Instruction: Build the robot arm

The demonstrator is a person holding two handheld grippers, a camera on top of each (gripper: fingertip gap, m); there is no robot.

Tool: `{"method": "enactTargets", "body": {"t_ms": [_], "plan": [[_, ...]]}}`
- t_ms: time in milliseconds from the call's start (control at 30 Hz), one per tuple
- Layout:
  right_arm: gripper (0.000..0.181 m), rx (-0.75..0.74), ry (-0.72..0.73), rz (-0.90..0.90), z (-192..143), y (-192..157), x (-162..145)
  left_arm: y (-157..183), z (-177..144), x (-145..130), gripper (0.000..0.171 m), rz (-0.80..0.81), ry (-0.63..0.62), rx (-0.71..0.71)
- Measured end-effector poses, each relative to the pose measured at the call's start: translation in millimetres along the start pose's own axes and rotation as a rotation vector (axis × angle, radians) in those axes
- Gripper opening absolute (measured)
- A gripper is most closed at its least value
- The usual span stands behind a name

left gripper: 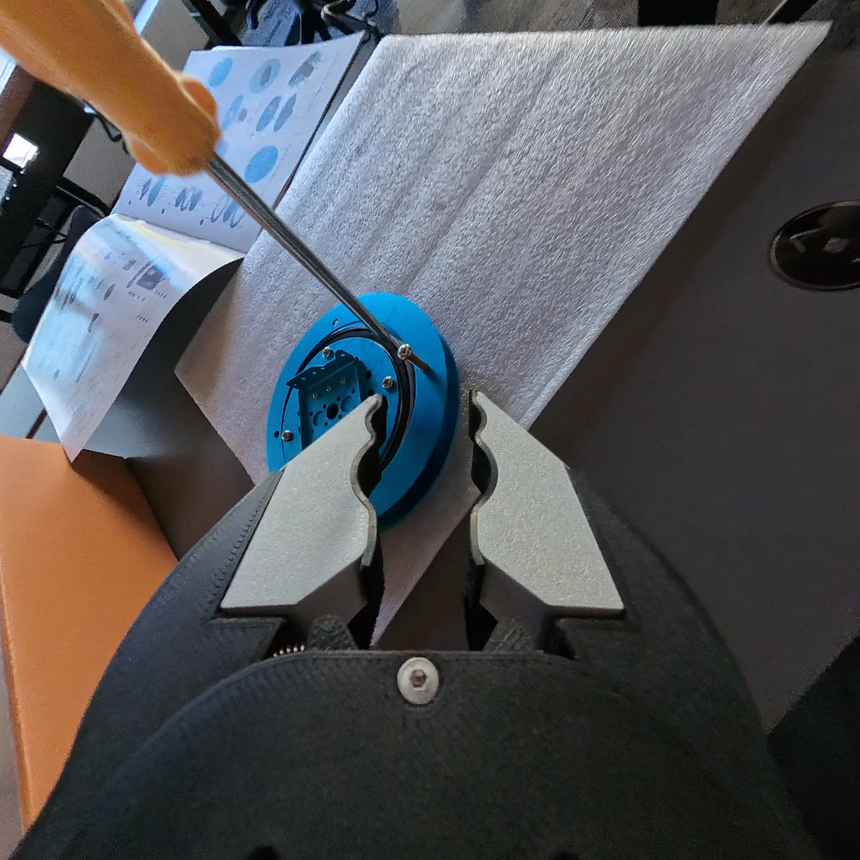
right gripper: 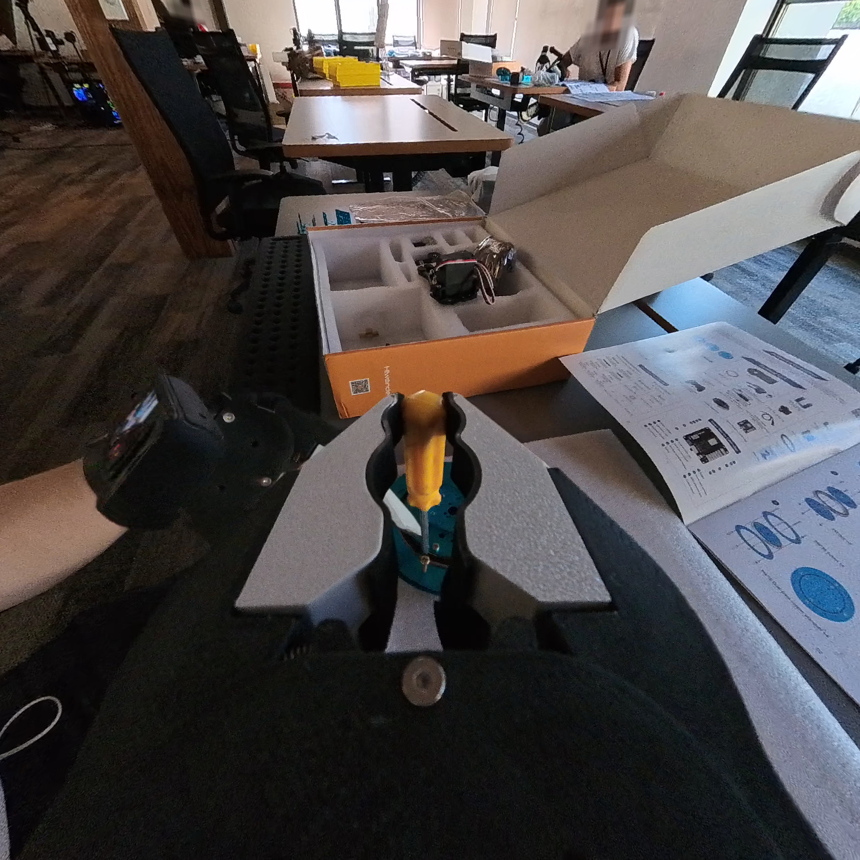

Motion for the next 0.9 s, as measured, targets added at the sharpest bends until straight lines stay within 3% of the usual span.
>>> {"method": "enactTargets", "body": {"t_ms": [167,267,333,433,500,567,767,900], "plan": [[0.016,-0.083,-0.008,-0.014,-22.0,19.6,6.1,-0.3,-3.1,-4.4,0.033,-0.020,0.018,0.053],[0.016,-0.134,-0.050,-0.297,-33.5,30.5,-0.3,-1.7,-17.6,-7.0,0.031,-0.070,0.077,0.096],[0.016,-0.089,-0.090,-0.682,-29.9,27.5,-28.9,-0.9,-27.9,-9.8,0.030,-0.104,0.099,0.112],[0.016,-0.006,-0.247,-1.186,-23.0,24.8,-104.3,2.8,-39.1,-14.4,0.029,-0.127,0.103,0.130],[0.017,0.061,-0.432,-1.321,-21.6,26.1,-147.3,4.9,-43.2,-17.1,0.029,-0.132,0.095,0.135],[0.017,0.055,-0.433,-1.404,-21.5,22.4,-158.8,5.4,-44.8,-18.6,0.029,-0.143,0.087,0.140],[0.041,0.140,-0.508,-1.192,-27.1,19.2,-136.9,6.6,-39.2,-19.5,0.033,-0.188,0.065,0.110],[0.041,0.295,-0.469,-0.865,-22.5,4.7,-105.3,7.5,-41.2,-15.9,0.030,-0.201,0.100,0.135]]}}
Point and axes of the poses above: each gripper's, where its closed fingertips meet, z out along the fingers, x out of its top, y = z × x across the jaws, the point moved 6 cm from there along -z, back along the fingers, and after that the axes turned 6 degrees about -x, right-handed, at the moved point
